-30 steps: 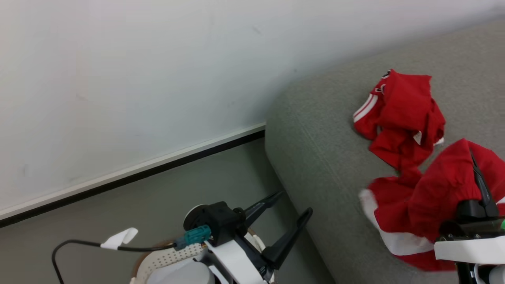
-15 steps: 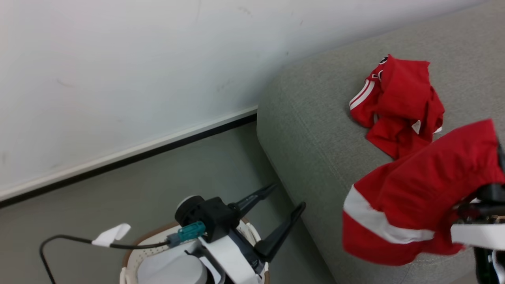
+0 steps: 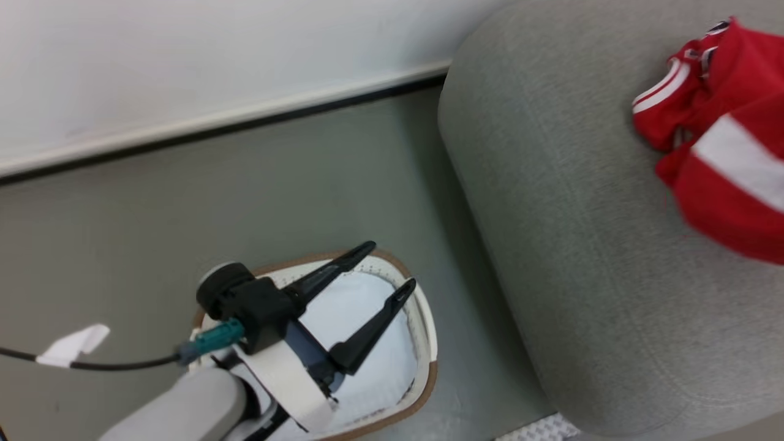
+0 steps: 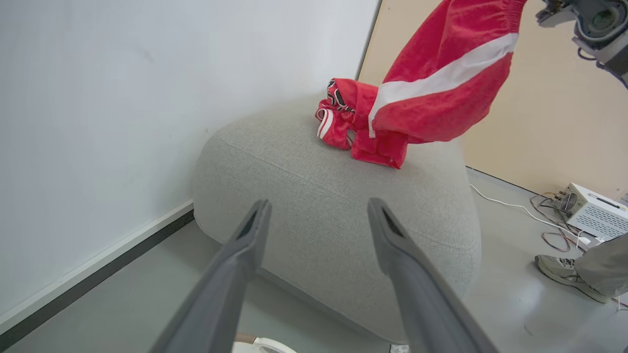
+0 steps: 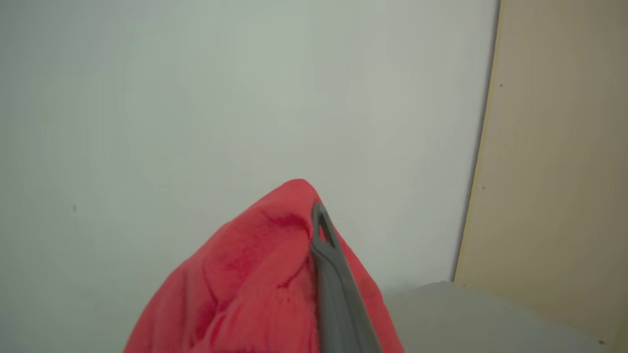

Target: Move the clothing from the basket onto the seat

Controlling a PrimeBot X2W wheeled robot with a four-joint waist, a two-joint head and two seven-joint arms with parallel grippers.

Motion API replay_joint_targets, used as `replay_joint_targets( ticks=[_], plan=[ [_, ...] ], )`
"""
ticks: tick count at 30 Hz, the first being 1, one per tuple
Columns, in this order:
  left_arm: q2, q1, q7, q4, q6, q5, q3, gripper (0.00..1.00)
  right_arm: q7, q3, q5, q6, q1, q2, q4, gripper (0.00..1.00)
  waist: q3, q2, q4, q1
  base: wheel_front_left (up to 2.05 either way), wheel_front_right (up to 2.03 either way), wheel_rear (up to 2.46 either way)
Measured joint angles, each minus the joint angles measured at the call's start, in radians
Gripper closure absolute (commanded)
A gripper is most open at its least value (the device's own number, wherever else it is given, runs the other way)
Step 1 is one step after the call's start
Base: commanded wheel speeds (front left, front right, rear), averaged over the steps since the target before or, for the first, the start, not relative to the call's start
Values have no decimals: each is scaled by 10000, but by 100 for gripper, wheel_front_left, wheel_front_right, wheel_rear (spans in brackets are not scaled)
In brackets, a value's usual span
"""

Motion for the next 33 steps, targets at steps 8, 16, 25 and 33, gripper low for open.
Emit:
replay_joint_targets(
  ticks=[8, 16, 25, 33],
  plan=[
    [986, -304, 10, -566, -104, 12, 474, 0, 1141, -1912, -1290, 0, -2429, -374, 1218, 100, 1600, 0, 725, 1, 0, 0, 0],
    [1158, -365, -186, -543, -194, 25, 560, 0, 3697, -2184, -3804, 2, -2150, 393, 2938, 100, 2530, 0, 1519, 1, 0, 0, 0],
    [892, -332, -316, -92, -228, -29, 508, 0, 6167, -2100, -4362, 2, -1694, 974, 3001, 0, 2304, 0, 1627, 0, 0, 0, 0],
    [353, -116, -477, 520, -192, -186, 397, 0, 7463, -1453, -4644, 2, -1190, 1175, 2311, 0, 1377, -1, 1534, -1, 0, 0, 0]
  ],
)
